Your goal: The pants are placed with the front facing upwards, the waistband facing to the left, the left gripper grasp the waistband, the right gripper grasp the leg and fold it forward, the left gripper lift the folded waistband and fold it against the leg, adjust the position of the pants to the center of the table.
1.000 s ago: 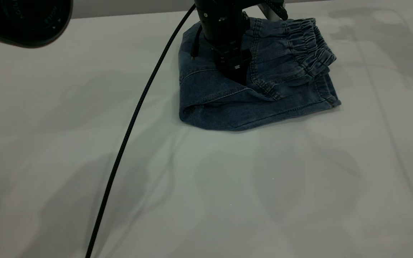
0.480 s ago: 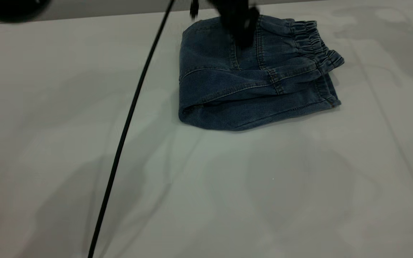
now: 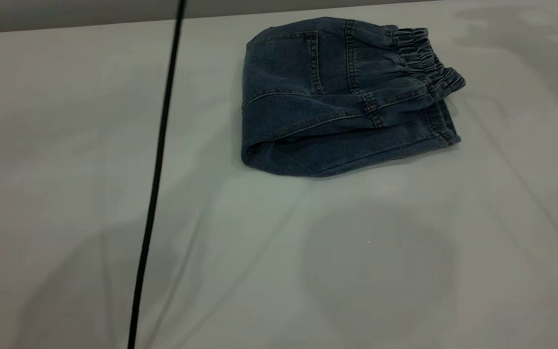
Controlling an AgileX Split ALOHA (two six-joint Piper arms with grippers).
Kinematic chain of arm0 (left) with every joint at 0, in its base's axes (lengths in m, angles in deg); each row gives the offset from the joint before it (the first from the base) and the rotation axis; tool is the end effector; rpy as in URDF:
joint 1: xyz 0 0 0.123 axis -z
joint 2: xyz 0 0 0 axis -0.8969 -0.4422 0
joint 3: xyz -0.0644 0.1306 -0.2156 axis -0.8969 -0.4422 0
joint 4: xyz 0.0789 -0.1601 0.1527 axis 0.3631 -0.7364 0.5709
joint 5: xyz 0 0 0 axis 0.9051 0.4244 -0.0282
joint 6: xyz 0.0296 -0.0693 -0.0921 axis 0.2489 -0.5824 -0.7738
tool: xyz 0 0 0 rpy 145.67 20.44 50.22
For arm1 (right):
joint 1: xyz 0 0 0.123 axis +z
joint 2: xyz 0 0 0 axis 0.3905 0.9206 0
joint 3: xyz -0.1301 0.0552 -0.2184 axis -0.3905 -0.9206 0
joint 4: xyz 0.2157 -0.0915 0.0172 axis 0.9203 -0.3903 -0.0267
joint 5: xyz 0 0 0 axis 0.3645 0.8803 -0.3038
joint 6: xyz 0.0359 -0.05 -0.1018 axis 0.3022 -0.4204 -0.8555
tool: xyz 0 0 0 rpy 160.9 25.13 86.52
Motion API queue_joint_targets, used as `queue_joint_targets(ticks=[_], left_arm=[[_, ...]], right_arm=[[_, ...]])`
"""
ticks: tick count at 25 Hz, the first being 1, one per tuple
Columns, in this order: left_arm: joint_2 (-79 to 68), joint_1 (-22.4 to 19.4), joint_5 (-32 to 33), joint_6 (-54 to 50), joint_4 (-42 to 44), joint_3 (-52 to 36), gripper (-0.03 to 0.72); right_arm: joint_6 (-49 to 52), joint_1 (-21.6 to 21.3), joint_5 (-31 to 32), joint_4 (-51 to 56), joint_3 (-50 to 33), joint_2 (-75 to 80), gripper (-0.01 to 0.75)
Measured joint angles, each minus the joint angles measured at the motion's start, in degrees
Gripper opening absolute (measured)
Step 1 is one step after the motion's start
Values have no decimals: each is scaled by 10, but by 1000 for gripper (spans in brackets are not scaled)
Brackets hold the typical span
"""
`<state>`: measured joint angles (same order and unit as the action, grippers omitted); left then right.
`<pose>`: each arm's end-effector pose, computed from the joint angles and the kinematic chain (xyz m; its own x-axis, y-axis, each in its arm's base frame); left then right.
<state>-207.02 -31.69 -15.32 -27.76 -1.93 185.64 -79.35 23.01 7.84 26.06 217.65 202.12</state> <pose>0.4320 -0.2797 0.2267 -0.3337 0.7982 -0.5014 0.8391 0.4940 0.2279 0.5003 0.0165 0.2538 -0.8167 -0.0982 -0.5687 -0.1586 0.9857 0.0575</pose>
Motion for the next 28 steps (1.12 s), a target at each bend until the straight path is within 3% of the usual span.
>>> queue_joint_targets(ticks=[7,16,22,28], left_arm=[[107,0,0,-99,77,0,560],[253,0,-1,-221,196,-12,560],[369,0,-2,-285,233,-106,560],[506,0,-3,-319,227,-272,560]], right_arm=[[2,0,0,50,-13,-109,344],[23,0,-1,61,-137,-260,344],[21,0,-1,97,-257,-383,344],[4,0,-1,150,-376,-506,344]])
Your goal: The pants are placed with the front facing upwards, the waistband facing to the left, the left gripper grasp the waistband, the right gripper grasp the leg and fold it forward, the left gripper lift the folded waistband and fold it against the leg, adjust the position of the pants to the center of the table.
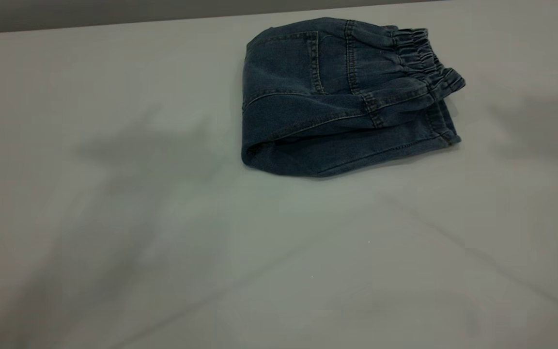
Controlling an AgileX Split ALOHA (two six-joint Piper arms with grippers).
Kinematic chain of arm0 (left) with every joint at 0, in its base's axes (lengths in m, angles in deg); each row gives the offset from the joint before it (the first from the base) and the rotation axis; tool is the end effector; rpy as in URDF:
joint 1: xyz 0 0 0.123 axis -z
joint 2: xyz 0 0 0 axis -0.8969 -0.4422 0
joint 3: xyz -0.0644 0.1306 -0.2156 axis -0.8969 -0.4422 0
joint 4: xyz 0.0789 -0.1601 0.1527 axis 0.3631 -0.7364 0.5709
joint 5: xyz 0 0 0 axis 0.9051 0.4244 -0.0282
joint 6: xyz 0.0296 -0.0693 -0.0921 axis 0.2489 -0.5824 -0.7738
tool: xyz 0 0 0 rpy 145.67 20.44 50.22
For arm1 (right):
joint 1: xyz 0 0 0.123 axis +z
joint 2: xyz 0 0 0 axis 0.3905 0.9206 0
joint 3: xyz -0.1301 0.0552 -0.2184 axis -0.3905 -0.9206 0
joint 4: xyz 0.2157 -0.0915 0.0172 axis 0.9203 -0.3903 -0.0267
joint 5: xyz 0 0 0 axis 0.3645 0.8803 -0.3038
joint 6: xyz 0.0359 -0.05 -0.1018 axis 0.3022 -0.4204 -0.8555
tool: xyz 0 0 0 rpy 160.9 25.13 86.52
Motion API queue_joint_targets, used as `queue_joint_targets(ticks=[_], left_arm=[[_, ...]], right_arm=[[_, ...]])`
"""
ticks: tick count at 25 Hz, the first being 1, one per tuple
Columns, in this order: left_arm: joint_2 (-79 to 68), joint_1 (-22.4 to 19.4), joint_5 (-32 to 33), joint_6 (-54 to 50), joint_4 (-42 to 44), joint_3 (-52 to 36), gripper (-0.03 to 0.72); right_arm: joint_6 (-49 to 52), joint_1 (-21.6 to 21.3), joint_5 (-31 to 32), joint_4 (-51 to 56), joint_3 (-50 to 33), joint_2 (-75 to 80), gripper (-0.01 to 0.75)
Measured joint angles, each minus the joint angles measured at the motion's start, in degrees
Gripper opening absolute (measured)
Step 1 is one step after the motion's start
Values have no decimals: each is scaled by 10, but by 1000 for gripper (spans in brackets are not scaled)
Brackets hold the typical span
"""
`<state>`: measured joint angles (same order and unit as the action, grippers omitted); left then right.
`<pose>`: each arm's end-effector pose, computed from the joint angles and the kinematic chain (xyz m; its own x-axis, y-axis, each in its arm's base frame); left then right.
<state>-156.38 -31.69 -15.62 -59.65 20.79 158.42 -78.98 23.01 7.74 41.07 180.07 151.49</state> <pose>0.2870 -0.1373 0.4776 -0.4163 0.3807 -0.8257 0.3346 0.9085 0.2502 0.3003 0.0445 0.4366 -0.6618 0.0036 -0.7497 -0.2776 0.9277 0.2495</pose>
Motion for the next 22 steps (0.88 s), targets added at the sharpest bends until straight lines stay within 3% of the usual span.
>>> queue_joint_targets(ticks=[8,22], left_arm=[[193,0,0,-27,-9,-233,560],[512,0,0,-27,-63,-578,560]], right_arm=[[-6,1,-1,61,-156,-167,344],[-33,1,0,13,-435,-509,344]])
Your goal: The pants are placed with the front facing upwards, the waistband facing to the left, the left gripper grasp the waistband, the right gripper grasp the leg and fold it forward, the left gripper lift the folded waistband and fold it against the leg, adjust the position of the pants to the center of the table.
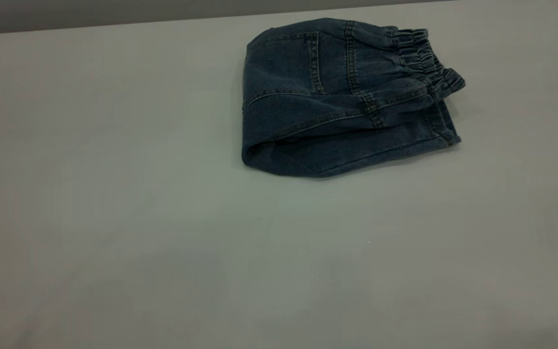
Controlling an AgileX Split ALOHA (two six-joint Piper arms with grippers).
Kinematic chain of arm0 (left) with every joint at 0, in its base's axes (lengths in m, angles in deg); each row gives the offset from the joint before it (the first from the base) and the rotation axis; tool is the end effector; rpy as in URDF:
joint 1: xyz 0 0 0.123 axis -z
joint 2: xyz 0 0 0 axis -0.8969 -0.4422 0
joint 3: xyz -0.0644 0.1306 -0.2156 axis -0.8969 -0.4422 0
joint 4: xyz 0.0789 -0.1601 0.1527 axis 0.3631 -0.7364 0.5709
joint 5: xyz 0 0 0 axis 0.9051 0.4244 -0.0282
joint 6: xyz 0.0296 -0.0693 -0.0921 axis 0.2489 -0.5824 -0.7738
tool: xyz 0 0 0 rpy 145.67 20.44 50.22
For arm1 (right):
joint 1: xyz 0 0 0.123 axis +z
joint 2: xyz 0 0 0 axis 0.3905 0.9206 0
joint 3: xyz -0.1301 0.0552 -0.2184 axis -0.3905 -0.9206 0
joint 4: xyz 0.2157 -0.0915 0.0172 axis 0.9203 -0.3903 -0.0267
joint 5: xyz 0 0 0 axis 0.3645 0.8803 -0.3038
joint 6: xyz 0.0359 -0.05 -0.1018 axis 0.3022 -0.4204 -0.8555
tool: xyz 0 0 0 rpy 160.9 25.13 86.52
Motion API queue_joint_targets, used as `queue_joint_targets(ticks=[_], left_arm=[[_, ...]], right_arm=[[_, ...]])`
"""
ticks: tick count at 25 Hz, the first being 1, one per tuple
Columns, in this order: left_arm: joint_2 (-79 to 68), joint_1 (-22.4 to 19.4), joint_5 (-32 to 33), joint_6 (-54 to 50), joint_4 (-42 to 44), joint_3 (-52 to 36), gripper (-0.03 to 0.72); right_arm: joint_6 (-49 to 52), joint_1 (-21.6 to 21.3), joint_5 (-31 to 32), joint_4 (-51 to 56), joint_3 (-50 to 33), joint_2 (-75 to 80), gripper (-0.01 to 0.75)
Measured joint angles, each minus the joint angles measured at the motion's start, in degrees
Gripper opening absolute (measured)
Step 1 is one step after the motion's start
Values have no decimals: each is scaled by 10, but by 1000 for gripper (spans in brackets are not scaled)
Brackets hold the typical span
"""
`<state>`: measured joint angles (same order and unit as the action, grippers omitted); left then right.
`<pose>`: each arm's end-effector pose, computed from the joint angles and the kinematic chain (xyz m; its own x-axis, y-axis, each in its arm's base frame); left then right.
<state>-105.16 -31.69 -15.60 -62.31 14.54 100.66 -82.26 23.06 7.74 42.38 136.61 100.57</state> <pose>0.1062 -0.0379 0.3845 -0.5276 0.3539 -0.7723 0.3962 0.9067 0.1449 0.0815 0.0468 0.3930 -0.5398 -0.0411 -0.8408 -0.3519 0.9184 0.1810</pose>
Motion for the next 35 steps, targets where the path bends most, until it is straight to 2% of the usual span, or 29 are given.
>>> queue_joint_targets(ticks=[10,18,22,35], left_arm=[[127,0,0,1,-34,-170,560],[212,0,-2,2,-36,-275,560],[258,0,-34,2,-37,-307,560],[288,0,-50,1,-84,-342,560]], right_arm=[[-1,0,-2,-57,-176,-196,344],[-6,0,-49,-117,-313,-287,344],[-7,0,-64,-133,-332,-325,344],[-1,0,-86,-141,-352,-350,344]])
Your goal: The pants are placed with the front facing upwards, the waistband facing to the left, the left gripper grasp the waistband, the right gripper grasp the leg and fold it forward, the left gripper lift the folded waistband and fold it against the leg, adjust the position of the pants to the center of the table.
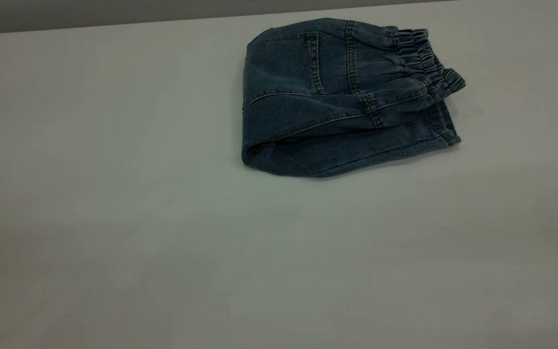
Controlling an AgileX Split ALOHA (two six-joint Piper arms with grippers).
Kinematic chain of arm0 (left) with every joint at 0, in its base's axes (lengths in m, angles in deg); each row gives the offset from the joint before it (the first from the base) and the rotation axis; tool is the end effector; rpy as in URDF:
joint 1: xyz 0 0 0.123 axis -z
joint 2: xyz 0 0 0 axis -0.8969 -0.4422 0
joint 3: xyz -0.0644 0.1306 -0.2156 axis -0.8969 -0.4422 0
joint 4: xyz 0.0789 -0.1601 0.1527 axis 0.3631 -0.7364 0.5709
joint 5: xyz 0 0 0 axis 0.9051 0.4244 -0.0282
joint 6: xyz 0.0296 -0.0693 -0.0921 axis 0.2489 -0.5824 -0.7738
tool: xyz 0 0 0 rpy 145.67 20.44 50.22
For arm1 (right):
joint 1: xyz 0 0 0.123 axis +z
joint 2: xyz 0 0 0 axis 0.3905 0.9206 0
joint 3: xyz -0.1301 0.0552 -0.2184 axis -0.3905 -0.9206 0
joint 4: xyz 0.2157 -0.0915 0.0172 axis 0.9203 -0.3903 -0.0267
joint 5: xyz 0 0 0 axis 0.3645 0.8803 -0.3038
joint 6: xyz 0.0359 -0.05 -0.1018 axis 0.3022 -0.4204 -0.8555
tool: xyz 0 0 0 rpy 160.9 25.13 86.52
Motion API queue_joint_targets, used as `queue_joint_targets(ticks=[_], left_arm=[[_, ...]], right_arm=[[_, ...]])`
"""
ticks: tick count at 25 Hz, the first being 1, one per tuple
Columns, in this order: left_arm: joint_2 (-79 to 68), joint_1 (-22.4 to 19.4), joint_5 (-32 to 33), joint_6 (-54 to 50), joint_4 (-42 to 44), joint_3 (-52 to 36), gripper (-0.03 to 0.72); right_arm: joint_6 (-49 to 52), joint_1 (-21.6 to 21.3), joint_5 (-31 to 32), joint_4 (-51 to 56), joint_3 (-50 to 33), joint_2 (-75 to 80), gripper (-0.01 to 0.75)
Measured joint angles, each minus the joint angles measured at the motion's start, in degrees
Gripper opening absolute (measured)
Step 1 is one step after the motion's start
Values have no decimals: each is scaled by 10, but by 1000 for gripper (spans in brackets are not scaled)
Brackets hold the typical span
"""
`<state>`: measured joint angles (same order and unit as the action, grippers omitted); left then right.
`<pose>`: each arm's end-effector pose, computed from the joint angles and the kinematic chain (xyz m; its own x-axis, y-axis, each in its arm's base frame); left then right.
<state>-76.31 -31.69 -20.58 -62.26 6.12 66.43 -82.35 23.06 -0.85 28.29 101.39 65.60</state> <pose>0.0457 -0.0195 0.2569 -0.5563 0.3197 -0.7670 0.4737 0.8804 0.0234 0.0275 0.0193 0.2595 -0.4312 -0.1109 -0.8954 -0.1950 0.9804 -0.0275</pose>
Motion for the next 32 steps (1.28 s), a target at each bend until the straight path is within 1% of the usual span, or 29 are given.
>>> queue_joint_targets(ticks=[3,7,20,22,24,27,30,32], left_arm=[[-1,0,-4,0,0,-12,560],[-1,0,-32,0,-1,-30,560],[0,0,-33,0,-1,-30,560],[9,8,-32,0,-1,-29,560],[22,7,-31,0,4,-29,560],[45,-13,-31,0,3,-29,560],[66,-59,-31,0,3,-29,560],[78,-101,-31,0,3,-29,560]], right_arm=[[0,0,1,0,0,0,344],[0,0,1,0,0,0,344],[1,0,1,0,0,0,344],[1,0,1,0,0,0,344],[1,0,1,0,0,0,344],[1,0,1,0,0,0,344],[1,0,1,0,0,0,344],[1,8,1,0,0,0,344]])
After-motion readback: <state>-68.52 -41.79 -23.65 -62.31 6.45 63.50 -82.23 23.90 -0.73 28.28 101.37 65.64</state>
